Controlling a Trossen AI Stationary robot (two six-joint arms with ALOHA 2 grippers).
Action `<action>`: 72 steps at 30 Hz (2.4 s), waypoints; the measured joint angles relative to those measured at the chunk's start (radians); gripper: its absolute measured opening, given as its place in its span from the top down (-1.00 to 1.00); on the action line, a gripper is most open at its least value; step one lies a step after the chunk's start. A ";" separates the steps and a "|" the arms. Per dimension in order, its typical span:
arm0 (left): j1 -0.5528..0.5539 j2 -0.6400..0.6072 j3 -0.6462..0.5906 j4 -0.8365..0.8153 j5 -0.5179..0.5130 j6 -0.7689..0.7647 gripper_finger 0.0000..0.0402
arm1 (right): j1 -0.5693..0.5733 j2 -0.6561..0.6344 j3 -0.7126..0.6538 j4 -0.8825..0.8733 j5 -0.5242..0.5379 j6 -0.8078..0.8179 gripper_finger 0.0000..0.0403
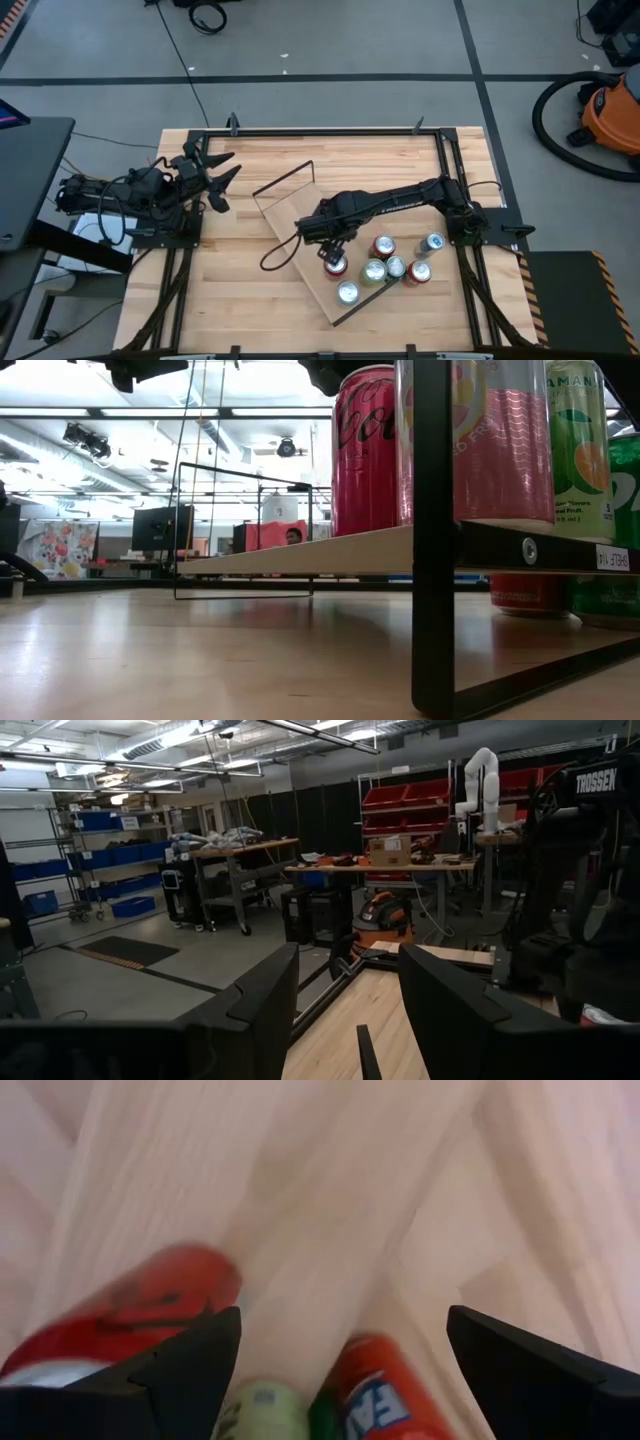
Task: Place canned beverage on shelf
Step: Put the red-black soda can on the shelf, then put the blue soda can on the shelf
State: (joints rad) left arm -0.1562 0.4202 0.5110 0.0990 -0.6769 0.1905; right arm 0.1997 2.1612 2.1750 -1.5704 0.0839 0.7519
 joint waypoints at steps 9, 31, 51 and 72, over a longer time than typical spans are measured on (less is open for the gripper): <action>0.000 0.000 0.000 -0.001 0.000 0.000 0.09 | 0.006 0.001 -0.013 -0.001 -0.026 -0.067 -0.79; 0.000 0.000 0.000 0.000 0.000 -0.002 0.09 | 0.061 0.001 -0.012 0.060 -0.081 -0.003 -0.74; 0.000 0.000 0.000 -0.025 0.000 -0.017 0.09 | 0.002 -0.076 -0.037 0.000 0.135 -0.144 -0.74; 0.000 0.000 0.000 -0.033 0.000 -0.042 0.09 | 0.089 -0.584 -0.675 0.000 0.052 0.325 -0.74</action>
State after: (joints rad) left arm -0.1564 0.4205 0.5110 0.0662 -0.6768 0.1490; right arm 0.2886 1.5777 1.5001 -1.5701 0.1359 1.0769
